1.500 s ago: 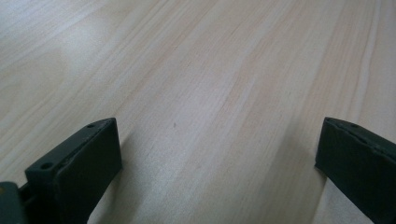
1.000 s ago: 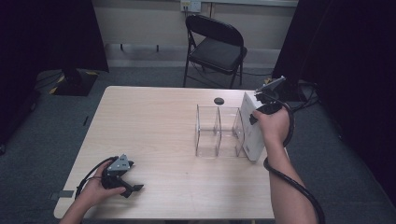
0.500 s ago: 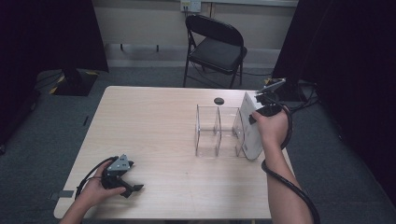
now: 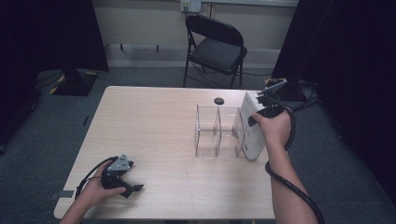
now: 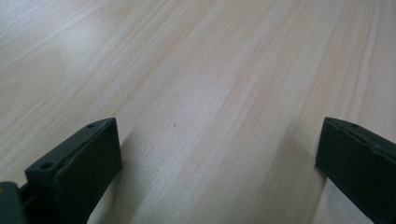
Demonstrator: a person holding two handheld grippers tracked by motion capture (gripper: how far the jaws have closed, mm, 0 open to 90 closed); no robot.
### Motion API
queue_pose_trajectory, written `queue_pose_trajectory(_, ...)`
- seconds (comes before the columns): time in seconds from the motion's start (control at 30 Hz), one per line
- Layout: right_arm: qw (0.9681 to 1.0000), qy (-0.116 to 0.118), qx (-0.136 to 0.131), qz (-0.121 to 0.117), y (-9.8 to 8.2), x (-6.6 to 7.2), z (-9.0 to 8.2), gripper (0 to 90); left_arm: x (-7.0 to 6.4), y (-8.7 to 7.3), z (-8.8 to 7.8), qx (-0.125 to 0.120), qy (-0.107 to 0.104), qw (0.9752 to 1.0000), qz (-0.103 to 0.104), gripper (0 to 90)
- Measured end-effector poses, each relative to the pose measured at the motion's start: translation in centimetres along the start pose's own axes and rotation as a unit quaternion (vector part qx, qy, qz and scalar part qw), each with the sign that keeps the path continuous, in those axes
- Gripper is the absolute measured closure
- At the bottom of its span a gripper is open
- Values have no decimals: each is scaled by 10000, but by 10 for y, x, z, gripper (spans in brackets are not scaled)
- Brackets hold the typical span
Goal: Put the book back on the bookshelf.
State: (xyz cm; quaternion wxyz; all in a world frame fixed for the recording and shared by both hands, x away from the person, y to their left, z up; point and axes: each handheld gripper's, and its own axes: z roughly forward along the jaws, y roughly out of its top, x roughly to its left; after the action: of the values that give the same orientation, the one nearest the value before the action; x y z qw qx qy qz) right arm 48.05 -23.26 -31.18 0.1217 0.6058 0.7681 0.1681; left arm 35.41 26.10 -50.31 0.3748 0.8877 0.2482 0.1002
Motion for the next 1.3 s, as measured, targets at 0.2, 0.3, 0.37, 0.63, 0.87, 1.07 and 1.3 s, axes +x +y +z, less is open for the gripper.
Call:
queue_pose_trajectory(0.2, 10000, 20, 78, 1, -2, -1, -1, 350, 0, 0, 0, -2, -1, 10000, -2, 0)
queue_pose_trajectory(0.3, 9999, 79, 117, 6, -3, -2, -1, 333, 0, 0, 0, 0, 0, 10000, 1, 0)
queue_pose_trajectory(0.37, 9999, 74, 129, 3, -4, -2, -2, 331, 0, 0, 0, -2, 0, 10000, -2, 0)
queue_pose_trajectory(0.63, 9998, 69, 184, -68, -10, -1, -1, 282, 0, 0, 0, -12, -11, 10000, -2, 0)
queue_pose_trajectory(0.87, 9997, 45, 252, -54, -14, -1, -1, 221, 0, 0, 0, 1, 0, 10000, 1, 0)
queue_pose_trajectory(1.07, 9996, 44, 255, -147, -19, 1, -2, 214, 0, 0, 0, 1, -1, 10000, 2, 0)
queue_pose_trajectory(1.3, 9996, 61, 251, -141, -23, -2, -6, 207, 0, 0, 0, 2, 2, 10000, 4, 0)
